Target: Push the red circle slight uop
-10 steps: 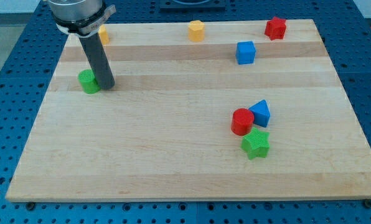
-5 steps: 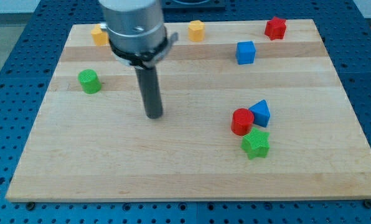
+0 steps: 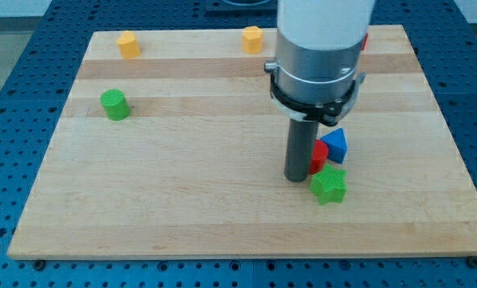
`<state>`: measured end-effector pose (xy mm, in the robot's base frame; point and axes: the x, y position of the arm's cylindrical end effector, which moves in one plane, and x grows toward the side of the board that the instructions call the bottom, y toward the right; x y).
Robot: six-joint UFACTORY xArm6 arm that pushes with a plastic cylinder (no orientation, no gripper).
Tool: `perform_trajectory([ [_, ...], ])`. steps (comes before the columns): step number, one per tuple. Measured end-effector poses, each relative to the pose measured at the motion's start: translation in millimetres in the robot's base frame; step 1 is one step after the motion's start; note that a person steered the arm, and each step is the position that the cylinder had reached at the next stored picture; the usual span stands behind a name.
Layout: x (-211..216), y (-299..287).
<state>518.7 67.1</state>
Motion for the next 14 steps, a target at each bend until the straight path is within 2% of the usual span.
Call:
perform_trajectory([
  [3, -4.8, 33.3],
  [7, -67.5, 33.3],
  [8, -64.4, 33.3],
  [11, -58.6, -5.8],
  [14, -100.0, -12.3],
])
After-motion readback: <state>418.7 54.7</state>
